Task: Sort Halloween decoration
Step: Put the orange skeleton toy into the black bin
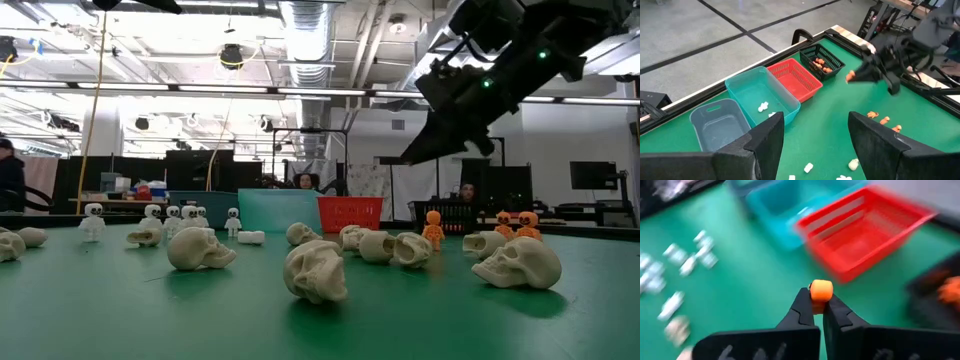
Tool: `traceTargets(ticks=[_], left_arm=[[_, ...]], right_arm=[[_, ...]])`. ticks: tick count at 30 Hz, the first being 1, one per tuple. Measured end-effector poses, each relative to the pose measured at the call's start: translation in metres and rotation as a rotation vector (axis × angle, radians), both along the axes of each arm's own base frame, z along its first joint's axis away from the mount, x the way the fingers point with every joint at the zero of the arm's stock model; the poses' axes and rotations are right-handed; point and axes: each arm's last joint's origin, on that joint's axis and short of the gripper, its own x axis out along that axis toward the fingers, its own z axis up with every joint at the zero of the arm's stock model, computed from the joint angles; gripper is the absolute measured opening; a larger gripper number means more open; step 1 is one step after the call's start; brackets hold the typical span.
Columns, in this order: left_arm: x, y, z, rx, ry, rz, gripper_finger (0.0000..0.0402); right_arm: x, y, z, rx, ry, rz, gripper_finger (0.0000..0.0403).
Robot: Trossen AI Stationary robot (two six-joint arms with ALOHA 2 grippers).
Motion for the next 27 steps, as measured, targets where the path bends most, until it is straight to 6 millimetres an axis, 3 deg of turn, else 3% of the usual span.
traceTargets(ticks=[7,16,27], left_arm=[[0.0,0.0,0.0,0.008,-0.003,0.014,0.021],[0.0,0.001,0.0,0.013,-0.005,0.024,0.021],[0.0,0.001,0.0,0.013,-0.006,0.024,0.021]], right_arm=[[-0.019,-0.037,0.011,0.014,-0.037,-0.255,0.0009],[-0.034,-0.071,-0.011,0.145,0.067,-0.467,0.0016],[-0.038,-0.086,-0.021,0.158,0.16,-0.451,0.0111]])
